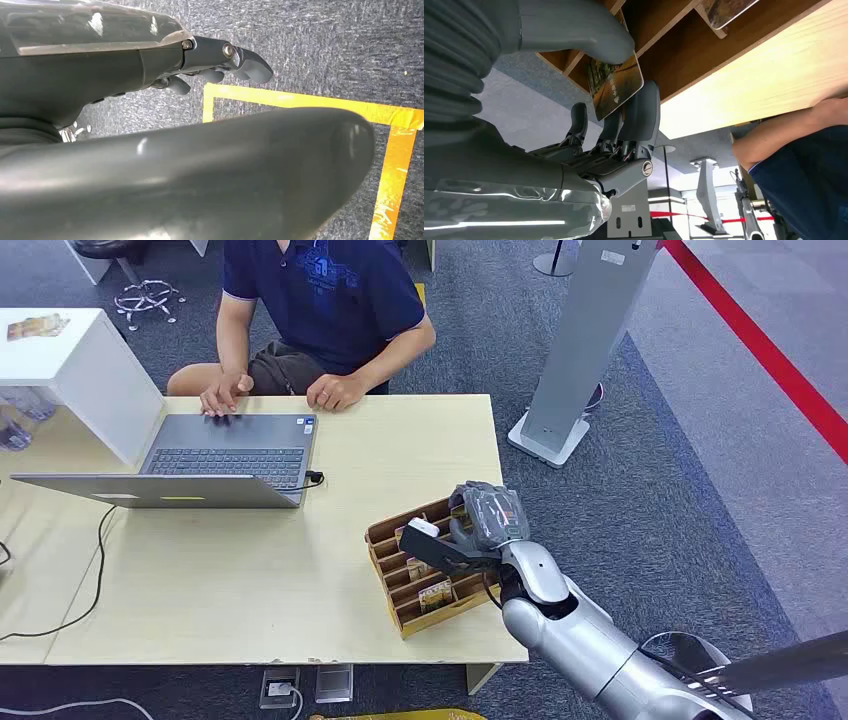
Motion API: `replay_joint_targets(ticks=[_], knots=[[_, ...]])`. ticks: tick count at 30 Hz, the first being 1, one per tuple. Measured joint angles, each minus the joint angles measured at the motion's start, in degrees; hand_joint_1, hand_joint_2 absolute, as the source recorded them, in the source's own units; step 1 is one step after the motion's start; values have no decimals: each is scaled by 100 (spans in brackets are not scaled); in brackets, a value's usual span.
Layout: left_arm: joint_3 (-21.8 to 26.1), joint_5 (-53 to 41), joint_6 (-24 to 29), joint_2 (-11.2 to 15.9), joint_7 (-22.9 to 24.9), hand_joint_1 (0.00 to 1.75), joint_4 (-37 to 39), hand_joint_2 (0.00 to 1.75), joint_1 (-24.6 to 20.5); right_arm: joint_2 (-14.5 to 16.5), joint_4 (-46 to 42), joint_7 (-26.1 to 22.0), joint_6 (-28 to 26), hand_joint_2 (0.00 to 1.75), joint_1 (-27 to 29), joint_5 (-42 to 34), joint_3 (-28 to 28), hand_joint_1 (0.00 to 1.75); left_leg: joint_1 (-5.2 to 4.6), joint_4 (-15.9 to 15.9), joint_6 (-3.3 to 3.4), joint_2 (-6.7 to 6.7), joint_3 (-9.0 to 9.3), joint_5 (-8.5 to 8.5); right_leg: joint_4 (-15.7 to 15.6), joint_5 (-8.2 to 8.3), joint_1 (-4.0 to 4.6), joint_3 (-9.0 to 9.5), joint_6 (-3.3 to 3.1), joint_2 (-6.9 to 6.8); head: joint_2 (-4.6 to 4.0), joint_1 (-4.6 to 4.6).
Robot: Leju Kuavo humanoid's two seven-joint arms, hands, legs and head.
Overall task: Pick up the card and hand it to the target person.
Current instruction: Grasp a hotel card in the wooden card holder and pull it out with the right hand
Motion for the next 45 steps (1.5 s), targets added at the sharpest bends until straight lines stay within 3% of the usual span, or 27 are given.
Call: replay_joint_targets(ticks=[13,22,33,37,45], knots=[[2,25,-7,0,-52,0,0,0,0,-2,15,39,27,175,-16,9,27,94,0,0,0,0,0,0,0,0,0,0,0,0,0,-2],[2,24,-7,2,-5,0,0,0,0,-34,21,55,-14,175,-16,-16,51,131,0,0,0,0,1,0,0,0,0,0,0,0,0,-1],[2,24,-3,2,-1,0,0,0,0,-57,13,53,-31,175,-18,-17,51,137,0,0,0,0,4,0,0,0,0,3,0,0,1,-1],[2,36,16,2,1,0,0,0,0,-57,15,19,-32,175,-29,-34,59,151,0,0,0,0,5,0,0,1,0,4,0,0,1,-1],[8,66,6,2,-96,0,0,0,0,-57,15,-48,-55,175,-53,-89,71,152,0,0,0,0,5,0,0,1,0,4,0,0,1,-1]])
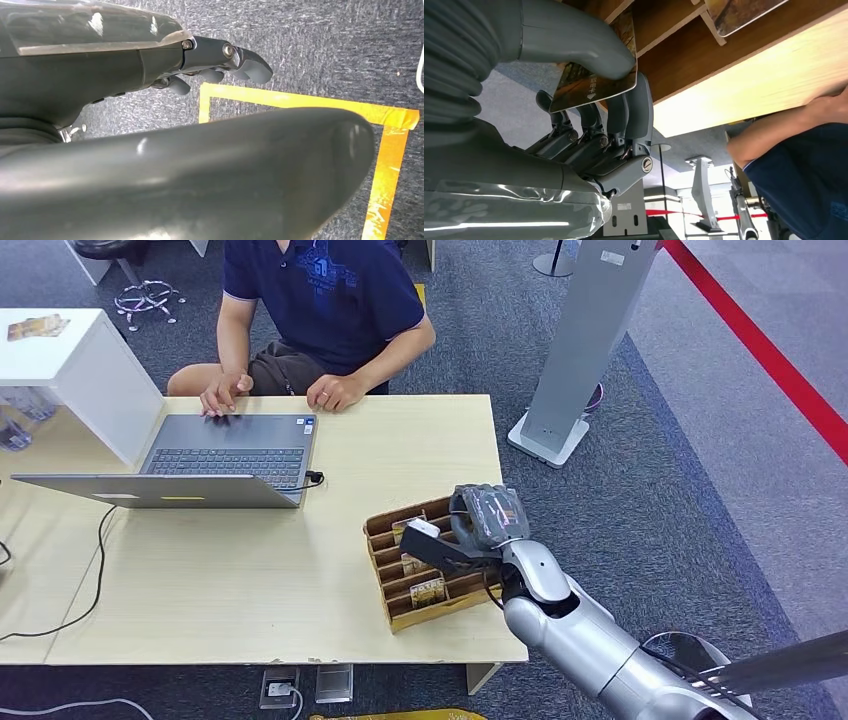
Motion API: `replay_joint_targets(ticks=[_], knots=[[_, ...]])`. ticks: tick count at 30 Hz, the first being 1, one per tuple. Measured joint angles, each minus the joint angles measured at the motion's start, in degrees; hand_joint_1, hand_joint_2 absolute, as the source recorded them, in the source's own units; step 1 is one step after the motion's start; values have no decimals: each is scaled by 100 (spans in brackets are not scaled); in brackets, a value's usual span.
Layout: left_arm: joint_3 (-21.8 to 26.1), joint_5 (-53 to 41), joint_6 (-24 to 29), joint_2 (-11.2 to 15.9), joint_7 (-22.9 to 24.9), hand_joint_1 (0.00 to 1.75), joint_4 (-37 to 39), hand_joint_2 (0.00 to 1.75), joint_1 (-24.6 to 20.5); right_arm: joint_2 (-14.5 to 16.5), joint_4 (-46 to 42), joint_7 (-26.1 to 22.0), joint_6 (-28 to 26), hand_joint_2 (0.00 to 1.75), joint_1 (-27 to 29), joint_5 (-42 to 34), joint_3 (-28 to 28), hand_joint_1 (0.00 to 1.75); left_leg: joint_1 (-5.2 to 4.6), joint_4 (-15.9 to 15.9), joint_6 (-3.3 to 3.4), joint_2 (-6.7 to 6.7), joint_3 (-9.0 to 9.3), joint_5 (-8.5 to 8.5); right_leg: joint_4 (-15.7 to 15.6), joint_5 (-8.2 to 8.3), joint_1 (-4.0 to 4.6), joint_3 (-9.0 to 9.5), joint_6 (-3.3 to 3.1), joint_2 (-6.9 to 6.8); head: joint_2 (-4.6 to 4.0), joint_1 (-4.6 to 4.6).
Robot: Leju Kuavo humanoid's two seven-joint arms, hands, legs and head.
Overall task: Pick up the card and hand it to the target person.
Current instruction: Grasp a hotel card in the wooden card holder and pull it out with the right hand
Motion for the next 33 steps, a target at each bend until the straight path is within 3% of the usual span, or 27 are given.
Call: replay_joint_targets(ticks=[33], knots=[[92,46,14,0,-18,0,0,0,4,-85,-302,90,-63,175,27,78,0,152,0,0,0,0,-1,0,0,0,0,-1,0,0,0,0]])
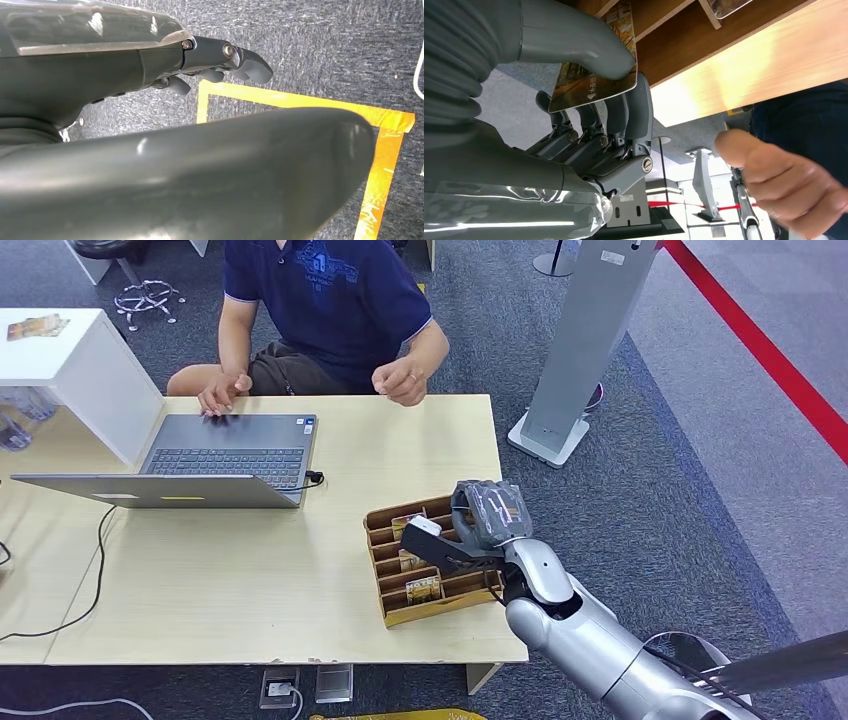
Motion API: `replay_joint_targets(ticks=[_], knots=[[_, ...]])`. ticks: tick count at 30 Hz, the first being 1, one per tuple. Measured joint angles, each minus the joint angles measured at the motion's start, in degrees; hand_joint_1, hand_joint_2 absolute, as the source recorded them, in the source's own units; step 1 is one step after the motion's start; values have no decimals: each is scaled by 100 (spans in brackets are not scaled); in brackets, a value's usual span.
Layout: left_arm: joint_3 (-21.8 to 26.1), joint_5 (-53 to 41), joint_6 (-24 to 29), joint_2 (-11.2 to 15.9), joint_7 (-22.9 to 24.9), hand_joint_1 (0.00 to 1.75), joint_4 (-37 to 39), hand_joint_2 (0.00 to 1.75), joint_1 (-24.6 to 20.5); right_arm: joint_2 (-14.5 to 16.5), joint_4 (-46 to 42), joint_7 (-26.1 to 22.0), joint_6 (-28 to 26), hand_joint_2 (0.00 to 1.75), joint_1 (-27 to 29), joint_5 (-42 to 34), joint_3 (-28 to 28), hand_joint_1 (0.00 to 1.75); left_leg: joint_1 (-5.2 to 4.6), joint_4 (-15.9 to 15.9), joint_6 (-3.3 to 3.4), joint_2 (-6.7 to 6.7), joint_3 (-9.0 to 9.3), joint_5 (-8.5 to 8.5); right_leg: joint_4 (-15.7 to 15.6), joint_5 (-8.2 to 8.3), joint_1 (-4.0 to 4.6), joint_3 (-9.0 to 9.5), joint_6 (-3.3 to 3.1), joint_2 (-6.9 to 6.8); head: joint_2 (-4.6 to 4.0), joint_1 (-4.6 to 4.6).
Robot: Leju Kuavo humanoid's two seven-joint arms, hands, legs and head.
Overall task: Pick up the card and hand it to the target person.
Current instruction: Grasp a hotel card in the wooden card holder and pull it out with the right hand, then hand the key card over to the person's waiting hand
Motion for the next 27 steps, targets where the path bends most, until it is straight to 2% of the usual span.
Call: replay_joint_targets(ticks=[9,13,18,27], knots=[[0,-2,-1,0,0,0,1,0,0,-1,-2,-16,-11,175,0,2,1,152,0,0,0,0,0,0,0,0,0,0,0,0,-1,1],[-1,-108,-27,0,31,0,0,0,1,8,-113,-412,-365,175,-71,68,27,152,0,0,0,0,-6,1,2,3,0,-1,-1,2,0,5],[-2,-190,-107,2,63,0,0,0,-3,96,-652,229,509,175,-696,-3,117,152,0,0,-2,2,2,5,4,5,0,-3,-2,2,0,-8],[-2,-198,-123,2,63,0,0,0,0,110,-1076,219,562,175,-806,3,193,152,0,0,-1,1,-3,5,3,5,0,-3,-2,0,-1,4]])
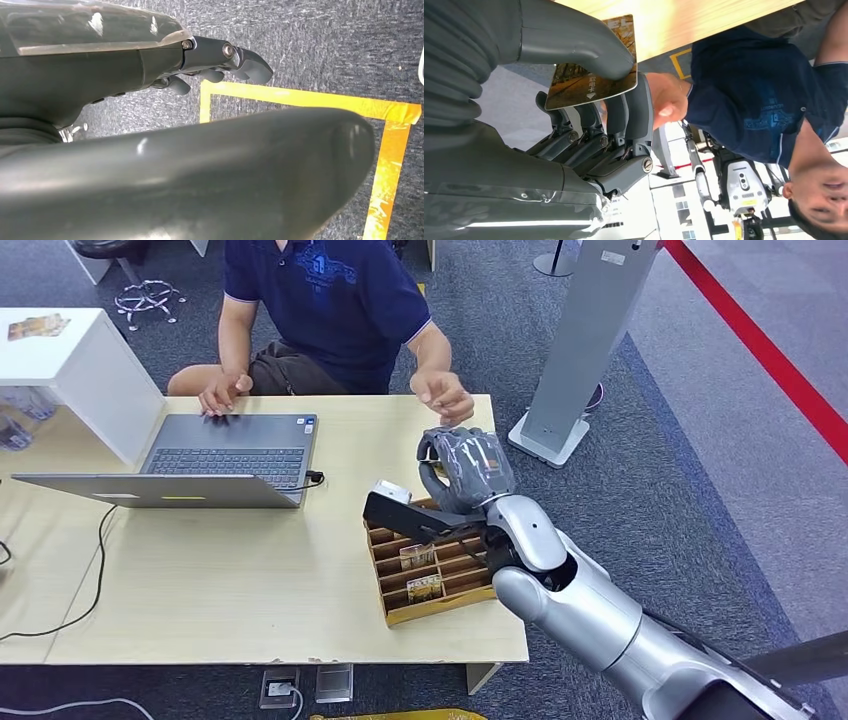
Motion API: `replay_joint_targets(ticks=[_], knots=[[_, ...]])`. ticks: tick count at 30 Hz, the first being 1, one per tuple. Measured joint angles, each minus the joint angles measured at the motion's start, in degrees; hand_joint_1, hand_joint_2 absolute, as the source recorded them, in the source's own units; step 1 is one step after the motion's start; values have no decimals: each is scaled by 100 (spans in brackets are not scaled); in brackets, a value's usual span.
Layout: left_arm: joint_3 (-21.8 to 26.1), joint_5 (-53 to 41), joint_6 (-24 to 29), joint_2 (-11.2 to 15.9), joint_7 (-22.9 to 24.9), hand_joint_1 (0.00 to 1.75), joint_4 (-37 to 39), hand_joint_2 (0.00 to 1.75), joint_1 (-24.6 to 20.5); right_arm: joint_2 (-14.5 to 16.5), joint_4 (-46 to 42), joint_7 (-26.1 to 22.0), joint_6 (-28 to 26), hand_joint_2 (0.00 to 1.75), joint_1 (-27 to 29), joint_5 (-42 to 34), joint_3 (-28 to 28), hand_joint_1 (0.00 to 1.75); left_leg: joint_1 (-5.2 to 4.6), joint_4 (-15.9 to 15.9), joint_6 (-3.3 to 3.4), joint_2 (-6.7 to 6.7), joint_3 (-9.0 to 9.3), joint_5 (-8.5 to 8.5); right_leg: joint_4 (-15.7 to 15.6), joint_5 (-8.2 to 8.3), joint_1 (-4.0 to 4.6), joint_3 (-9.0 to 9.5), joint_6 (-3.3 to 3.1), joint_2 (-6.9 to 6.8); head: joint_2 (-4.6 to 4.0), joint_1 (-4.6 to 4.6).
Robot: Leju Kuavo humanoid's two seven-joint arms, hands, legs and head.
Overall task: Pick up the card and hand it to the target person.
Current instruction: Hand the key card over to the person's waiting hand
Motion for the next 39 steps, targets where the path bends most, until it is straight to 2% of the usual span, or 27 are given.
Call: replay_joint_targets(ticks=[6,11,28,32,39], knots=[[0,-2,1,0,0,0,0,0,1,-8,-66,-19,-5,175,1,-7,13,152,0,0,0,0,0,0,0,0,0,0,0,0,1,-4],[0,-15,1,-1,0,0,0,0,-2,60,99,-275,-120,175,-69,13,71,152,0,0,0,0,-2,0,0,0,0,0,0,-1,2,-7],[0,-84,4,-4,-42,0,0,0,-12,997,2271,-955,-478,175,-1095,198,365,152,0,0,1,-3,-4,1,1,0,0,-1,0,-2,1,-4],[0,-67,12,-4,-42,0,0,0,-10,1186,2665,-1021,-508,175,-1210,188,427,0,0,0,1,-3,-4,1,1,0,0,-1,0,-2,0,-7],[0,-57,-9,-4,-67,0,0,0,-8,1364,3117,-1090,-599,175,-1283,108,527,0,0,0,1,-3,-4,1,1,0,0,-1,0,-2,1,-3]])
